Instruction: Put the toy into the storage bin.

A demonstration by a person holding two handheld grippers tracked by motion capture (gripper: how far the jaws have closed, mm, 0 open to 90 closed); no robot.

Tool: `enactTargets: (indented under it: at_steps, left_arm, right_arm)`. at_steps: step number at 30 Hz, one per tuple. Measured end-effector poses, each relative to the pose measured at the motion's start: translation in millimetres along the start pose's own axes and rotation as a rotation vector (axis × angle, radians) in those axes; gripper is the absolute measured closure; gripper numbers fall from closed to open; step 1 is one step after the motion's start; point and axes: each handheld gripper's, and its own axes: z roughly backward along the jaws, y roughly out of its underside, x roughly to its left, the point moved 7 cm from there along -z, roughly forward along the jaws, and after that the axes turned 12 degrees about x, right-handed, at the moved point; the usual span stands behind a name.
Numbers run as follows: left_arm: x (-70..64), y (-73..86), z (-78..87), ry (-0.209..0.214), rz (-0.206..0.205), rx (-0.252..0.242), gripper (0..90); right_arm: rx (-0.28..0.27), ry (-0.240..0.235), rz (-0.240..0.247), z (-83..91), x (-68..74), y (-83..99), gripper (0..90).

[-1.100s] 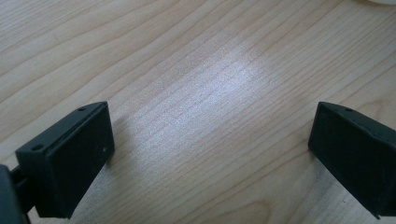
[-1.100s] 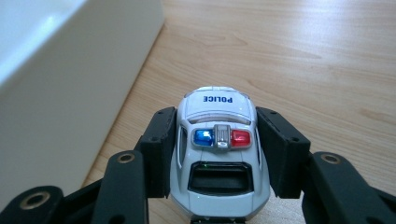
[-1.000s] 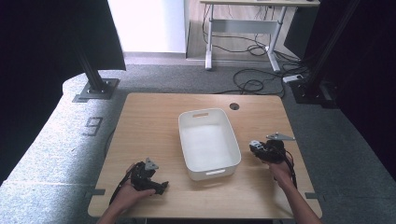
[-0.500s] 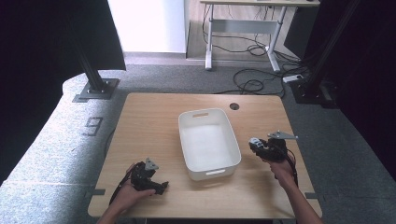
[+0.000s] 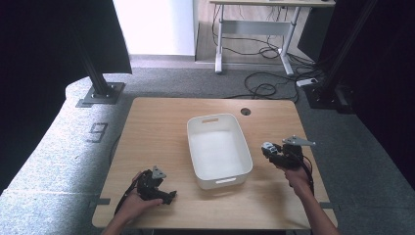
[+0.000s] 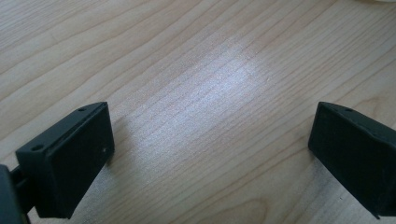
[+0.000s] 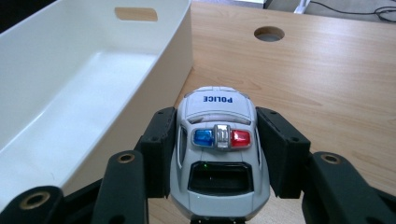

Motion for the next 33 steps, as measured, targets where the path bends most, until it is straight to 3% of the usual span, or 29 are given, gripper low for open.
enactTargets:
  at_steps: [33]
  left_arm:
    - [-0.6,-0.8,-0.3,0.003,-0.005,0.003,0.3]
  right_arm:
    - [-0.094,-0.032,0.0,33.3,4.2,-19.6,50.5]
